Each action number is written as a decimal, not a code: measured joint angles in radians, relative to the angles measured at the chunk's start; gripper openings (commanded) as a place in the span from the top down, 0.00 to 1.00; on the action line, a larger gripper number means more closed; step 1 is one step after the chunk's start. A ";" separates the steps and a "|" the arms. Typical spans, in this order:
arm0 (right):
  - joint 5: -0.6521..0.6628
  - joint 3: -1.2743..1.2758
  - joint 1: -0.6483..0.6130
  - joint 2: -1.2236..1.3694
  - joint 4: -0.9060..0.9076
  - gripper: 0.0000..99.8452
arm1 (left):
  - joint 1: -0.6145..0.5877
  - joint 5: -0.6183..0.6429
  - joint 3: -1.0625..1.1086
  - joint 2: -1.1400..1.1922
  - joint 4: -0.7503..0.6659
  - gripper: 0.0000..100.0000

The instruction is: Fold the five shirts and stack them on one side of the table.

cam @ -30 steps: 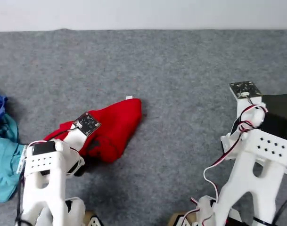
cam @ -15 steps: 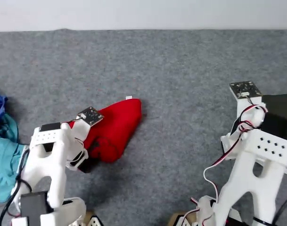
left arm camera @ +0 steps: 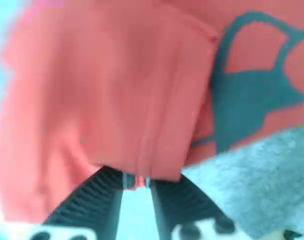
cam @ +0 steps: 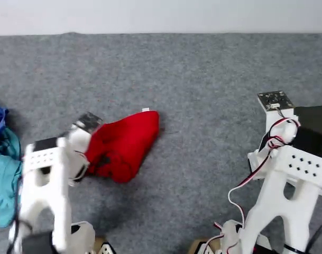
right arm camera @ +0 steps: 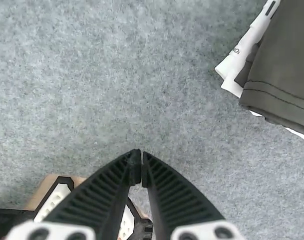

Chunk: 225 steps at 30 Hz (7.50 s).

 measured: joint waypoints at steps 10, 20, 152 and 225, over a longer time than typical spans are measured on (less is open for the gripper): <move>0.000 -0.052 -0.120 0.000 0.002 0.99 | -0.288 0.106 -0.184 -0.601 0.241 1.00; 0.000 -0.052 -0.470 0.000 -0.023 0.99 | -0.651 0.130 -0.192 -0.913 0.247 1.00; -0.264 -0.806 -1.025 1.283 -0.051 0.86 | -0.585 -0.351 -0.279 -0.546 0.470 1.00; 0.305 -1.711 -0.233 0.207 0.003 0.99 | -0.023 0.229 -1.212 -0.548 0.075 1.00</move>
